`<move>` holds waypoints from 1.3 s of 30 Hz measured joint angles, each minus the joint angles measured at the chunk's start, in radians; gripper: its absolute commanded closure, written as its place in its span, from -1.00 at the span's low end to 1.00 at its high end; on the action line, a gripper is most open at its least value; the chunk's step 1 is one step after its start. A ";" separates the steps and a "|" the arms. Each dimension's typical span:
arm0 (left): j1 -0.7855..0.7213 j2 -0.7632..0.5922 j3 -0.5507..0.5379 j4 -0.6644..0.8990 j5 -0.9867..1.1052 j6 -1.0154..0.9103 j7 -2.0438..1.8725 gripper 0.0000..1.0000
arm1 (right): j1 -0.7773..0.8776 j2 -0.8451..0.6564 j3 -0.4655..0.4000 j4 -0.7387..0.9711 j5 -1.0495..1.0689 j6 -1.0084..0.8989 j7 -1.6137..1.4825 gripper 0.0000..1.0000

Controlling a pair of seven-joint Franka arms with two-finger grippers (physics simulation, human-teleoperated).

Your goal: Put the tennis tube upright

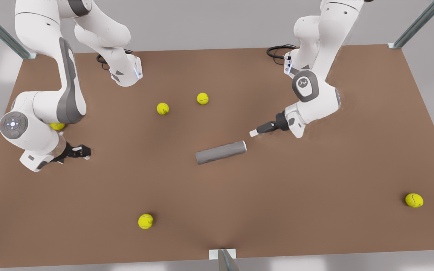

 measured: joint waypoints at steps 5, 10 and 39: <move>0.095 0.062 -0.029 -0.041 -0.091 -0.011 0.208 -0.98 | -0.006 0.010 0.004 0.022 -0.003 -0.013 0.039 -1.00; 0.136 0.178 -0.027 -0.034 -0.113 0.040 0.316 -0.98 | -0.005 0.013 0.002 0.021 -0.003 -0.019 0.036 -1.00; 0.116 0.364 -0.057 -0.032 -0.490 0.132 0.606 -0.97 | 0.009 0.006 0.031 0.009 0.001 -0.026 0.048 -1.00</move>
